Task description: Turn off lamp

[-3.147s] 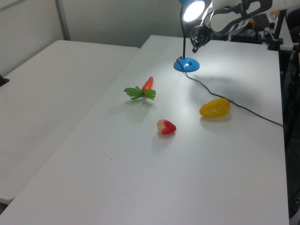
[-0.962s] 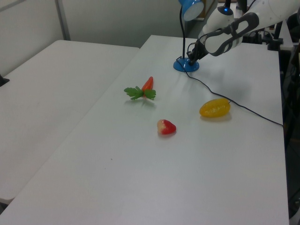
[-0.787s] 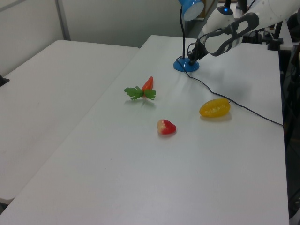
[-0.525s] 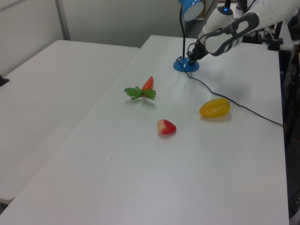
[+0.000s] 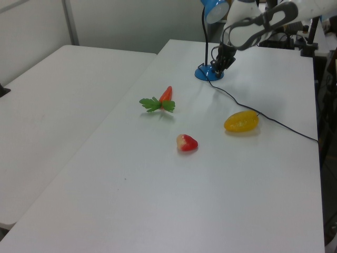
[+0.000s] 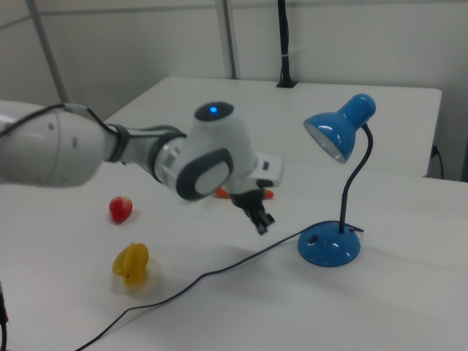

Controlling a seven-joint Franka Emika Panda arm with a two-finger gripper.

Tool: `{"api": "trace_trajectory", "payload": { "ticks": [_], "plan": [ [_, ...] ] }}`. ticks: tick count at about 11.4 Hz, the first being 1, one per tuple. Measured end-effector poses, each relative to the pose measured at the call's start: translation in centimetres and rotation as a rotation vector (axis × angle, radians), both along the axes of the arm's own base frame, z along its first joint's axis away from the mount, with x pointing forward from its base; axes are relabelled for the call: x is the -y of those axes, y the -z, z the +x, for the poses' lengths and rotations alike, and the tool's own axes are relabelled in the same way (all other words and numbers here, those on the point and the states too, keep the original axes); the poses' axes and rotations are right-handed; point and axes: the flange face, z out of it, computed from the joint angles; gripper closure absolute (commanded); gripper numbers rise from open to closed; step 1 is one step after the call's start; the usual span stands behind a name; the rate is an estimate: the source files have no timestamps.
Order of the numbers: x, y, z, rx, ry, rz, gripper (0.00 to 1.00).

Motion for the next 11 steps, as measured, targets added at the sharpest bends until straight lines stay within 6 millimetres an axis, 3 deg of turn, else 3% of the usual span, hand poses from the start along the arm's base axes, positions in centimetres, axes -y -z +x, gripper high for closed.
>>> {"api": "trace_trajectory", "payload": {
  "ticks": [3, 5, 7, 11],
  "plan": [
    [-8.4, -7.4, -2.3, -0.152, -0.181, 0.077, 0.94],
    [-14.4, -13.1, -5.1, -0.207, -0.289, 0.112, 0.73],
    [-17.4, -16.7, -7.6, -0.234, -0.383, 0.125, 0.00],
    [-17.5, -19.1, -9.7, -0.253, -0.512, 0.120, 0.00]
  ]
}}
